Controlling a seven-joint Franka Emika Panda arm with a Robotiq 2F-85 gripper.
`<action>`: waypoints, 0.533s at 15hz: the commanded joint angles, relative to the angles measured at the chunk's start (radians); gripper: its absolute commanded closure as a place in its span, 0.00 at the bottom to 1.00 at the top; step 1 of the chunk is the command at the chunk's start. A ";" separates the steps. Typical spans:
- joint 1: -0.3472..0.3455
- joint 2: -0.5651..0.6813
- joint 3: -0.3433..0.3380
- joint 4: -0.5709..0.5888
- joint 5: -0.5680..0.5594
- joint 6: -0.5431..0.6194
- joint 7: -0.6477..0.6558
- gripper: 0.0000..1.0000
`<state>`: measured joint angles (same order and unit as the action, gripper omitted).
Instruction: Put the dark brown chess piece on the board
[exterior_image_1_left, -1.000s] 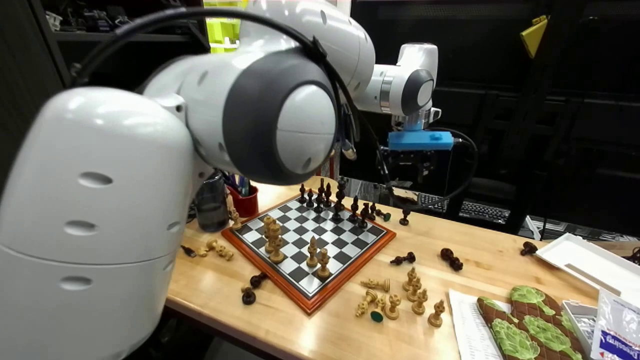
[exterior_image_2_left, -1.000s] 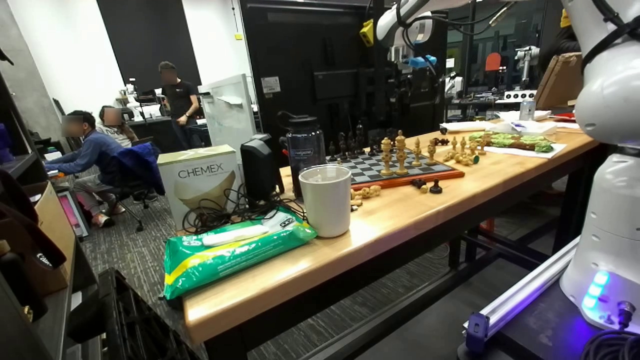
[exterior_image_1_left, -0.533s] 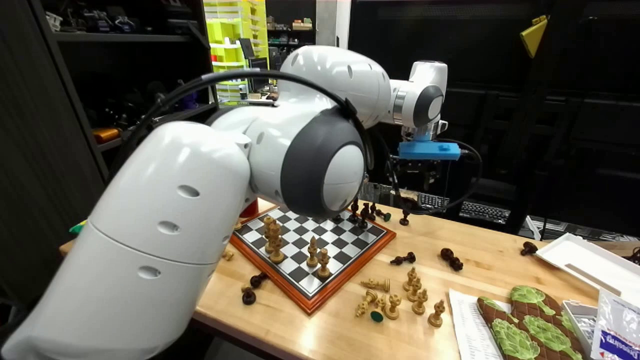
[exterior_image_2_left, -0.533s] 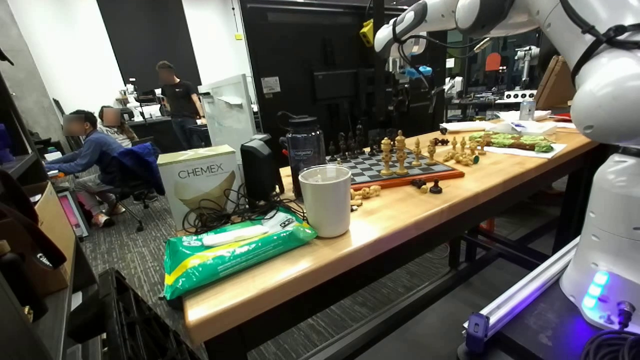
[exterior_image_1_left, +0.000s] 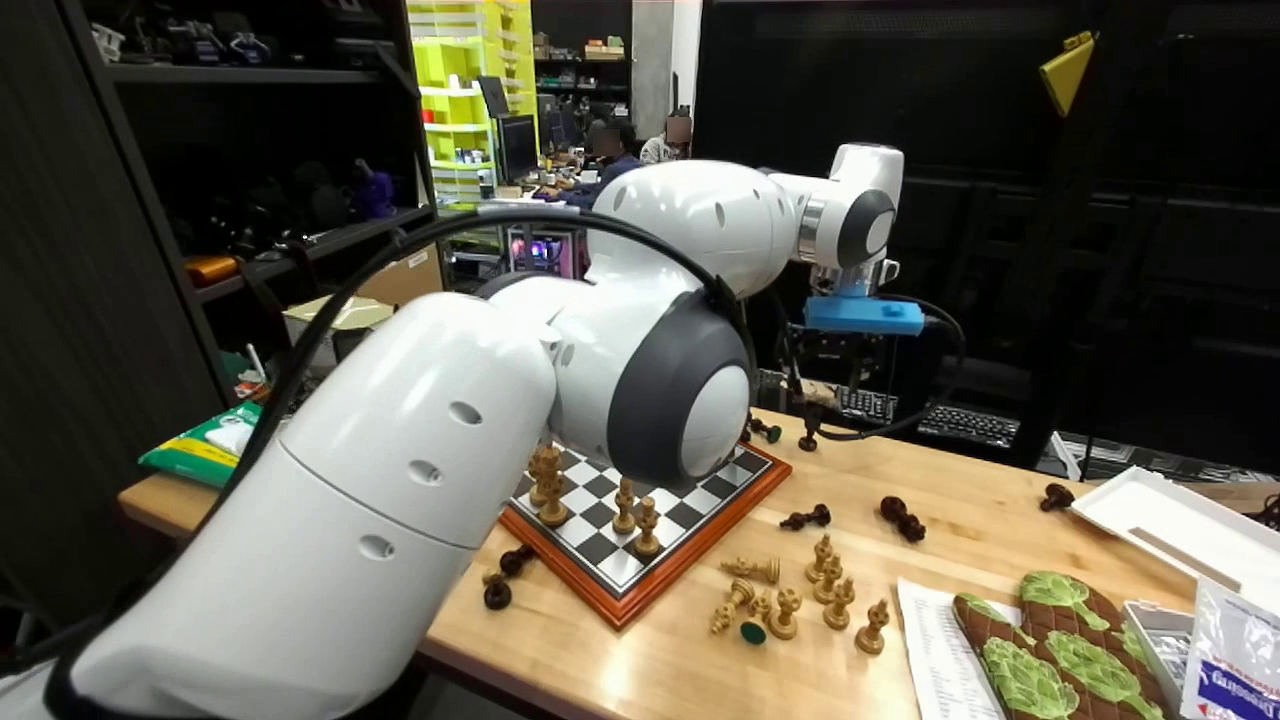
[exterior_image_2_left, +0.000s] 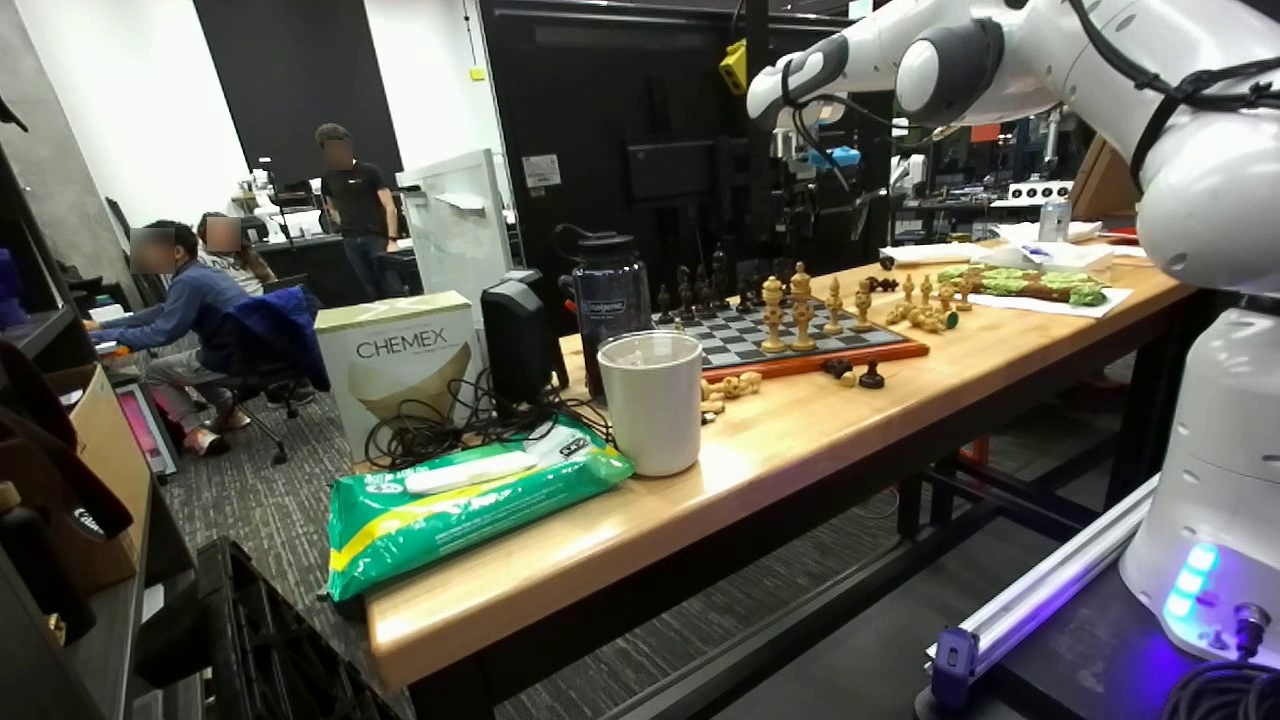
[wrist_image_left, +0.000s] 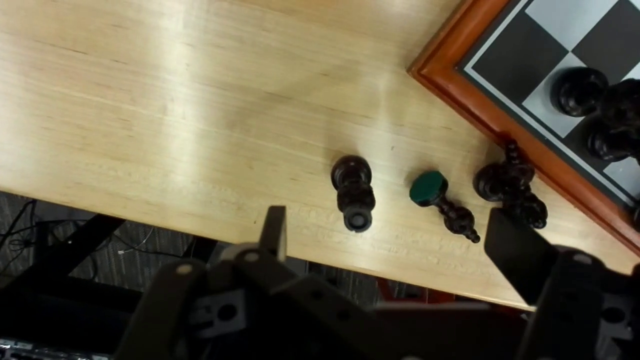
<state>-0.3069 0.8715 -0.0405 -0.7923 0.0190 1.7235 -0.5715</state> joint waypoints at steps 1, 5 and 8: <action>-0.023 0.086 0.023 0.144 0.009 -0.072 -0.017 0.00; -0.029 0.134 0.028 0.194 0.017 -0.096 -0.024 0.00; -0.028 0.160 0.030 0.212 0.013 -0.101 -0.026 0.00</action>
<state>-0.3258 0.9916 -0.0225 -0.6455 0.0192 1.6575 -0.5790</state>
